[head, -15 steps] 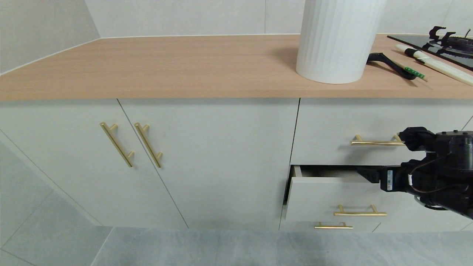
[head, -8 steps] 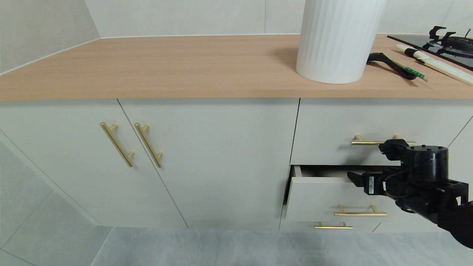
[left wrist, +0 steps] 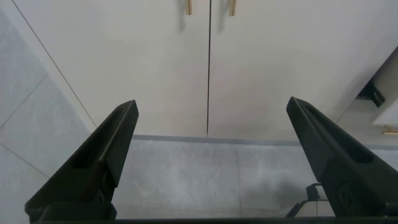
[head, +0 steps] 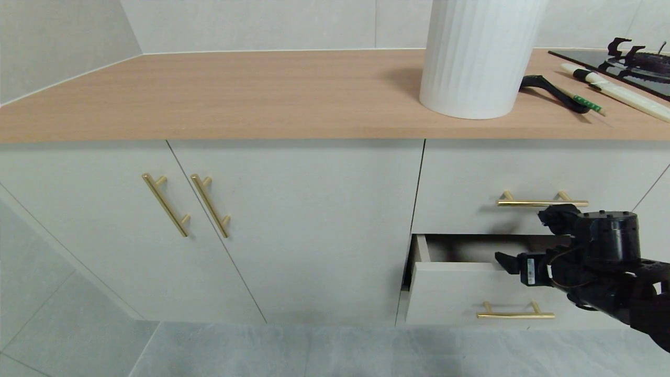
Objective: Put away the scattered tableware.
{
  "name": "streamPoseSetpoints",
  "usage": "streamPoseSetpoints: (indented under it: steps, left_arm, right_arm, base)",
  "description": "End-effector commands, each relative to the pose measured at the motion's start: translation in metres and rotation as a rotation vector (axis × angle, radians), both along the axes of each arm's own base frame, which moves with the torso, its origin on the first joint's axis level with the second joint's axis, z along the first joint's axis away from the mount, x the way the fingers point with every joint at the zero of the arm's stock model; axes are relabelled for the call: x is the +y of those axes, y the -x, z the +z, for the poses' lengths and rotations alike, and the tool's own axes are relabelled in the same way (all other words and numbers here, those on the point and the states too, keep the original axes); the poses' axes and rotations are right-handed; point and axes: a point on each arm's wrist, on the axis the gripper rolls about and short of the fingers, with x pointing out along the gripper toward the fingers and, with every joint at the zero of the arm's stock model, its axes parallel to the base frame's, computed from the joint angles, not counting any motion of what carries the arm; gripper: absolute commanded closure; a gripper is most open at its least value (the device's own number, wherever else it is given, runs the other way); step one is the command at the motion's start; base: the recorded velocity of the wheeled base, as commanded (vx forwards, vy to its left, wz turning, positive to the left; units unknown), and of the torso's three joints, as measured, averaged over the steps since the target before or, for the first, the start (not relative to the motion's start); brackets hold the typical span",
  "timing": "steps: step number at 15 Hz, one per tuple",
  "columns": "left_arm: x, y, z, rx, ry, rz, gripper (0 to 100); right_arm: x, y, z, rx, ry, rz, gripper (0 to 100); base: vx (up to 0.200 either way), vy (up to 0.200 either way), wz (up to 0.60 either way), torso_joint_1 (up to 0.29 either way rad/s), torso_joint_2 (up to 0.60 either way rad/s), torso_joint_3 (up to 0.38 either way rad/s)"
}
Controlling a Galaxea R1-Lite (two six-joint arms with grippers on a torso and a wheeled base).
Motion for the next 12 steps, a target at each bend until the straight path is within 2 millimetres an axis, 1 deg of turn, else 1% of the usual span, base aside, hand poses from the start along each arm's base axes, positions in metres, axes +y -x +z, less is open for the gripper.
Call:
streamPoseSetpoints:
  steps: [1, 4, 8, 10, 12]
  left_arm:
    - [0.000, 0.000, 0.000, 0.002, 0.000, 0.001, 0]
    - [0.000, 0.000, 0.000, 0.002, 0.000, 0.001, 0]
    - [0.000, 0.000, 0.000, 0.002, 0.000, 0.001, 0]
    - [0.000, 0.000, 0.000, 0.002, 0.000, 0.001, 0]
    - [0.000, 0.000, 0.000, 0.002, 0.000, 0.001, 0]
  right_arm:
    - [-0.001, 0.007, 0.013, 0.001, 0.000, 0.007, 0]
    - [-0.003, 0.020, 0.024, 0.069, -0.001, 0.040, 0]
    - [-0.006, 0.044, 0.043, 0.189, -0.003, 0.114, 0]
    - [-0.009, 0.060, 0.045, 0.273, 0.083, 0.187, 0]
    - [-0.005, 0.070, 0.040, 0.358, 0.134, 0.242, 0]
  base:
    - [0.000, 0.000, 0.00, 0.000, 0.00, 0.000]
    - [0.000, 0.000, 0.00, 0.000, 0.00, 0.000]
    - [0.000, 0.000, 0.00, 0.000, 0.00, 0.000]
    - [0.000, 0.000, 0.00, 0.000, 0.00, 0.000]
    - [0.000, 0.000, 0.00, 0.000, 0.00, 0.000]
